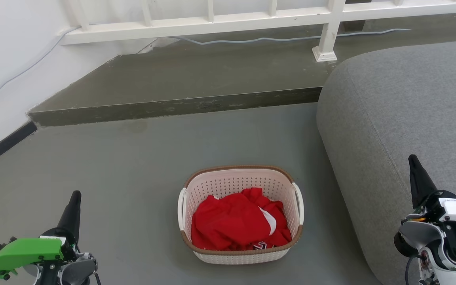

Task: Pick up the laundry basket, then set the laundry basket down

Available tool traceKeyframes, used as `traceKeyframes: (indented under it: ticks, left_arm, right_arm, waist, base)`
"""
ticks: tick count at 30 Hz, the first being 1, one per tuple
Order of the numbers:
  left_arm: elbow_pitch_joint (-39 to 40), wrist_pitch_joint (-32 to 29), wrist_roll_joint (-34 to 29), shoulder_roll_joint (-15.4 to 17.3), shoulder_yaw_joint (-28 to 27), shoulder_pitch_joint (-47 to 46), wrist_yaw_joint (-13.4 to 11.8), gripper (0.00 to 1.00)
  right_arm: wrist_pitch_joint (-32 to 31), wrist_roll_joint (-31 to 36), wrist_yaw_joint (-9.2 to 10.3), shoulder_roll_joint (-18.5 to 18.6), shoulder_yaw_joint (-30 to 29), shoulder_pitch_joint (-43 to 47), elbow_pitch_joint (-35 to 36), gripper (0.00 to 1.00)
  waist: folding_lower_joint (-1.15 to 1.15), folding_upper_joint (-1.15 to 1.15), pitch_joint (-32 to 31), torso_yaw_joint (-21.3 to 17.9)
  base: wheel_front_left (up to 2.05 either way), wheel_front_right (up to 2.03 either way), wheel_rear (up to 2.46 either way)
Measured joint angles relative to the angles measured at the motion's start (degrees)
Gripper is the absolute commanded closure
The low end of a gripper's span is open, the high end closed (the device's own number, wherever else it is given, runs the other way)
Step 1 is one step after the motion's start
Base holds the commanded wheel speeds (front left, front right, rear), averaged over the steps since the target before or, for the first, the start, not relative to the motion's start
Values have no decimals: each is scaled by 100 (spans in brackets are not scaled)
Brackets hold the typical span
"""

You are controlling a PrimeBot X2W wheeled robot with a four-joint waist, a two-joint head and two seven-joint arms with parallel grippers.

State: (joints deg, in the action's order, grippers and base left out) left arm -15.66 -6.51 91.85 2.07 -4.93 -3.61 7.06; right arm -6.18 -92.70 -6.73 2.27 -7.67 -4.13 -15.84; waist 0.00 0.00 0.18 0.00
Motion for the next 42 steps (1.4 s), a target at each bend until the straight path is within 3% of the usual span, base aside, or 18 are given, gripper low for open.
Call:
traceKeyframes:
  ticks: [30, 31, 42]
  left_arm:
    - [-85, 0, -1, -23, 0, 36, -3, 100]
    - [-152, 0, -1, -54, 3, 86, -4, 0]
    - [-199, 91, -1, -120, 56, 227, -7, 0]
  right_arm:
    - [1, -1, 21, -26, 3, 25, -81, 100]
    - [1, -1, 23, -58, 8, 74, -148, 0]
    - [121, -1, 25, -126, 141, 233, -153, 0]
  waist:
    - [0, 0, 0, 0]
    - [0, 0, 0, 0]
    - [0, 0, 2, 4]
  base:
    - [0, 0, 0]
    - [0, 0, 0]
    - [0, 0, 0]
